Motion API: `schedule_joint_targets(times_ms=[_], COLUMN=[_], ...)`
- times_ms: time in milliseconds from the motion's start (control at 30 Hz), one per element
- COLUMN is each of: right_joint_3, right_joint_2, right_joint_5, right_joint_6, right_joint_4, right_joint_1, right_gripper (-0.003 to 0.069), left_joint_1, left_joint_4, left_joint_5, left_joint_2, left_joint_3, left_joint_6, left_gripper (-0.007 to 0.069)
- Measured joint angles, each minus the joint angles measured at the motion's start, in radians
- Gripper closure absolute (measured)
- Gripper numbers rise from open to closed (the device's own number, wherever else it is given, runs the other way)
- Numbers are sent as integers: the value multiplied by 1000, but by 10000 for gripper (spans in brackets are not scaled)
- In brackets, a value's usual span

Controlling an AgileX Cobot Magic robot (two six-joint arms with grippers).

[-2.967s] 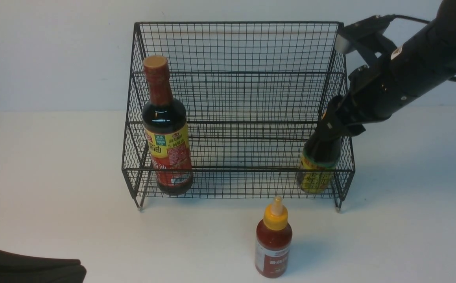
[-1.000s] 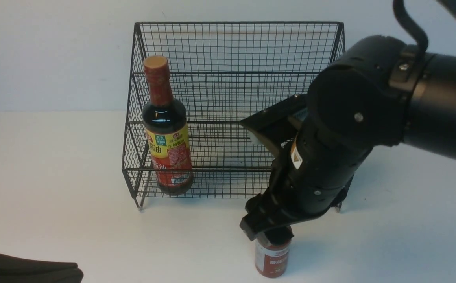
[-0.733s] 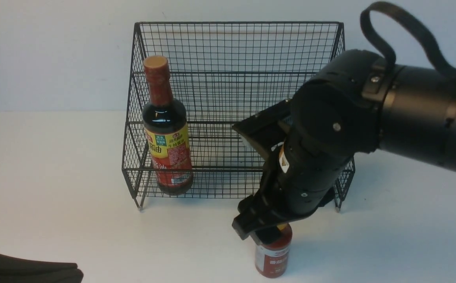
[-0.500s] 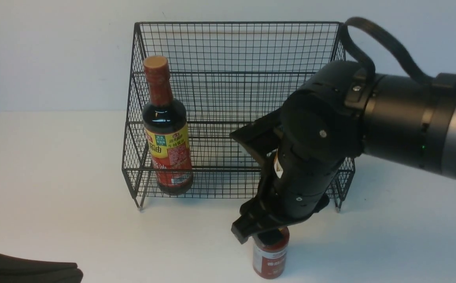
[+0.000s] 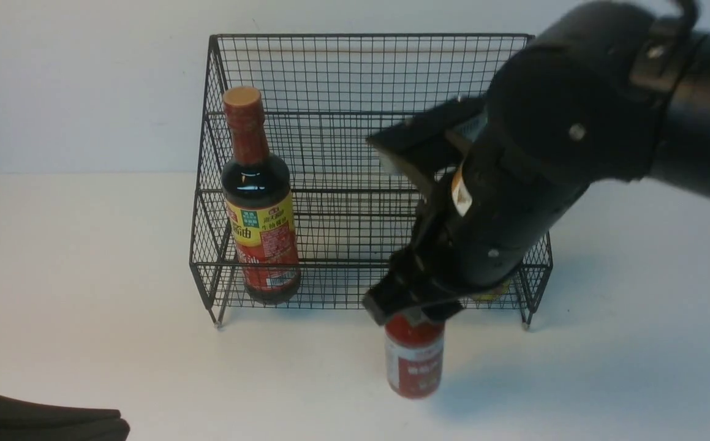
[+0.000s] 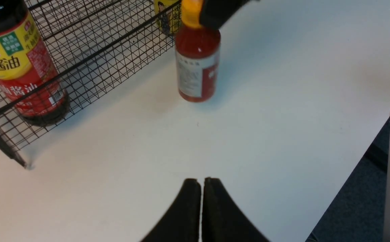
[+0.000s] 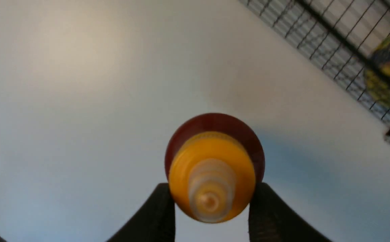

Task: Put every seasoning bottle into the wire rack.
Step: Use the right arm to put the condiment bottle back on the shelf

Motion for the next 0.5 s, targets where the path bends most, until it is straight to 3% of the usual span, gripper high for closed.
schedule_joint_targets(times_ms=[167, 500], right_joint_3=[-128, -177], right_joint_2=[-4, 1], right_joint_5=[0, 15], right_joint_6=[0, 61], right_joint_4=[-49, -131], right_joint_1=[1, -33], right_gripper=[397, 397], left_joint_1=[0, 0], left_joint_4=[0, 0], left_joint_5=[0, 0], left_joint_2=[0, 0], left_joint_3=[0, 0], left_joint_6=[0, 0], left_gripper=[629, 629])
